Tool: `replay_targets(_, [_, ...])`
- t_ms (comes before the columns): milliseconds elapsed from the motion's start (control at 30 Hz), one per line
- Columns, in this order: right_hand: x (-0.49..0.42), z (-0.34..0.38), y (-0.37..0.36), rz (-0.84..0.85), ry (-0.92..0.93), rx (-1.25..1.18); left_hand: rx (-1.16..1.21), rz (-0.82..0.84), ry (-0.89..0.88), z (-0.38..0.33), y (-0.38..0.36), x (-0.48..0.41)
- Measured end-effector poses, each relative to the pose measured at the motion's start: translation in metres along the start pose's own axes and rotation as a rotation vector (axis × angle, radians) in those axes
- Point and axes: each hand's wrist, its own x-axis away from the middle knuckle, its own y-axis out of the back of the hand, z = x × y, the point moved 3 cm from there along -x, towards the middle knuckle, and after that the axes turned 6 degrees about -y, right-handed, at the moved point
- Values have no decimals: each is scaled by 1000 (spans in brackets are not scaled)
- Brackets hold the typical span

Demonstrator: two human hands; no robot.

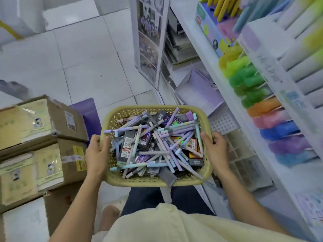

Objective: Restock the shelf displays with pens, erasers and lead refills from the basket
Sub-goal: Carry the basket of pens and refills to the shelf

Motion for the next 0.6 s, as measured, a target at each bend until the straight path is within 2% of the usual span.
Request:
replay_targets(267, [1,10,-21,-263,-52,-143,-110,215,-185,-40,-26,-107])
replay_targets(600, [29,-10,-21,-507,-177,-216,-148,397,-310,-73,-61,-144])
